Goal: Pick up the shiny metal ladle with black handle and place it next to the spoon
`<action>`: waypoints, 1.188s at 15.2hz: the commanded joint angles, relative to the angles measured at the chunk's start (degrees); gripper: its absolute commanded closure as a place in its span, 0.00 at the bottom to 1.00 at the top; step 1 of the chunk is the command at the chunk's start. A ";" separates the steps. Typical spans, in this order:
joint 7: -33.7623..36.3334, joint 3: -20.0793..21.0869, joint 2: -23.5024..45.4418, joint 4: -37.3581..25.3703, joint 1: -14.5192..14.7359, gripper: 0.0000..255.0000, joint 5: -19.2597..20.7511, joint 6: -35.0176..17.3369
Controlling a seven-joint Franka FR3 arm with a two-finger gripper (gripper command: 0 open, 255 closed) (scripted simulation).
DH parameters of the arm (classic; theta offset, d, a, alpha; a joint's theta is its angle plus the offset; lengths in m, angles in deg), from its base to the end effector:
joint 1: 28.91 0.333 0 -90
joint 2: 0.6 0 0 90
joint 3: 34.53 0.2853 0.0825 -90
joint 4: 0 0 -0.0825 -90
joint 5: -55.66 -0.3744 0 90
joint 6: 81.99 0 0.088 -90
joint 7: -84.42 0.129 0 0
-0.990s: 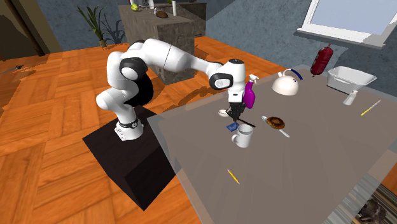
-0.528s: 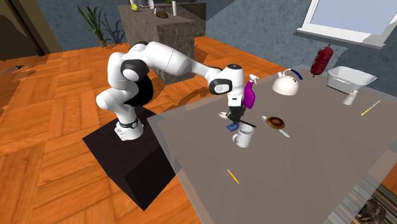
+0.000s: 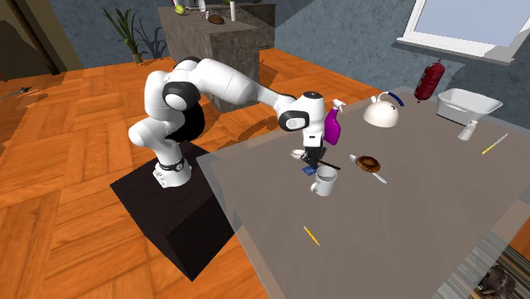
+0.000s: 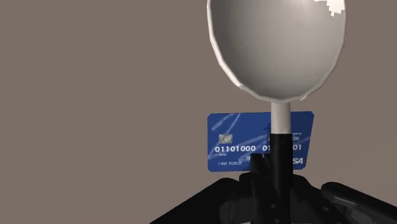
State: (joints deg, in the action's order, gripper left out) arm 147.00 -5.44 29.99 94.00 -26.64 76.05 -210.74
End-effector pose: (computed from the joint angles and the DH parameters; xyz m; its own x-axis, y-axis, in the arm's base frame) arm 0.5990 0.3056 0.3071 0.9045 -0.4100 0.1177 -0.3993 -0.9109 -0.1043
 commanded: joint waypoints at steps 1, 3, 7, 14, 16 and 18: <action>-0.05 -0.14 0.34 0.10 -0.03 1.00 0.02 0.23; 0.02 -0.19 0.50 0.07 0.04 0.00 0.11 0.13; -0.05 -0.14 0.34 0.10 -0.03 0.00 0.02 0.23; -1.51 1.44 -3.94 -0.84 -1.19 0.00 -2.52 5.04; -1.52 1.44 -3.94 -0.84 -1.19 0.00 -2.52 5.05; -1.52 1.44 -3.94 -0.84 -1.19 0.00 -2.52 5.05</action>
State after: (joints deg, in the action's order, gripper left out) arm 145.49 -4.00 26.07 93.13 -27.81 73.54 -205.69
